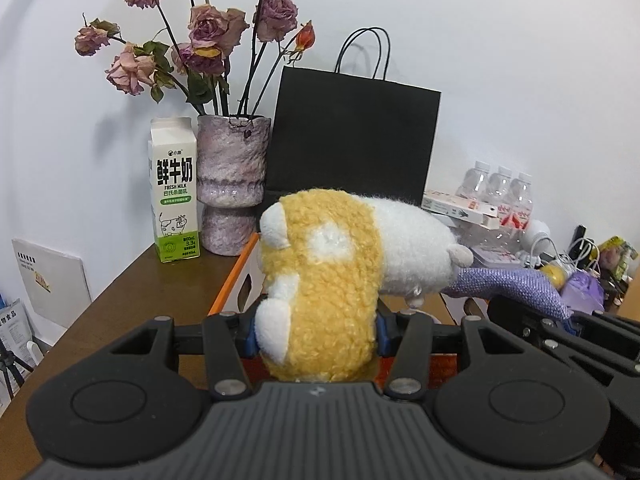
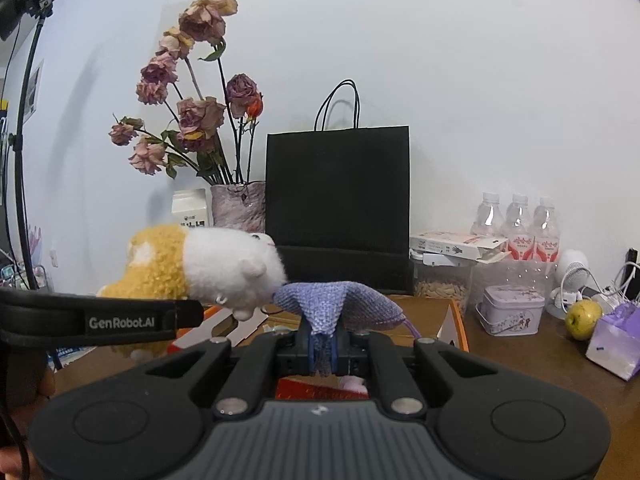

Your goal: Organize objects

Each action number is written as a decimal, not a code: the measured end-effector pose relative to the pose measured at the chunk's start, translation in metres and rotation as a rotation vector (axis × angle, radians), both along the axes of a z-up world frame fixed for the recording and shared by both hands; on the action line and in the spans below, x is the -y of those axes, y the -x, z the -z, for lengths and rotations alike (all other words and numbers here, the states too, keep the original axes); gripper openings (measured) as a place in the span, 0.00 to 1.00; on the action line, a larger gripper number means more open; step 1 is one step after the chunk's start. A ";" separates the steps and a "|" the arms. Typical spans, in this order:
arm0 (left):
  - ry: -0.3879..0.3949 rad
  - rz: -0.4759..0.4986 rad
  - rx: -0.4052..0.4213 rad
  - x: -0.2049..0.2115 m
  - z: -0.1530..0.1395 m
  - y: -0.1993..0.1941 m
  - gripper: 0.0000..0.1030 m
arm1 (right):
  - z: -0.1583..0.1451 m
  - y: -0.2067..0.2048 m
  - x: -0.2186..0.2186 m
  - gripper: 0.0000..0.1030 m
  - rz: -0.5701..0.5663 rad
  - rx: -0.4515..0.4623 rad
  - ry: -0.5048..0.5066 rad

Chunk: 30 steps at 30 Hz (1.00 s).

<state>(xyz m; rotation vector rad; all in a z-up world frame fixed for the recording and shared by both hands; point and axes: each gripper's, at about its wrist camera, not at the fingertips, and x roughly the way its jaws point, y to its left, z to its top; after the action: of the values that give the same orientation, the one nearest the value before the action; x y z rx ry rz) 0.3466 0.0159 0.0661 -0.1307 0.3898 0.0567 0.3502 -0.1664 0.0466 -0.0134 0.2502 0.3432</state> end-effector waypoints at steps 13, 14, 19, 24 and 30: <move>0.004 -0.026 -0.010 -0.005 0.004 -0.052 0.49 | 0.001 -0.053 -0.008 0.06 0.002 -0.009 0.016; 0.006 -0.027 -0.011 -0.005 0.005 -0.055 0.49 | 0.002 -0.057 -0.009 0.06 0.003 -0.011 0.018; 0.004 -0.036 -0.018 -0.005 0.008 -0.074 0.49 | 0.003 -0.075 -0.011 0.06 0.005 -0.017 0.024; 0.001 -0.050 -0.036 -0.006 0.014 -0.093 0.49 | 0.007 -0.096 -0.017 0.06 0.008 -0.034 0.034; -0.013 -0.053 -0.060 -0.007 0.021 -0.113 0.49 | 0.016 -0.118 -0.020 0.07 0.011 -0.062 0.042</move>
<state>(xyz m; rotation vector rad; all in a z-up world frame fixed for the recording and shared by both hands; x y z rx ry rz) 0.4594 0.0226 0.0452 -0.1272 0.4462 0.1153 0.4682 -0.1459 0.0302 -0.0428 0.3183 0.3281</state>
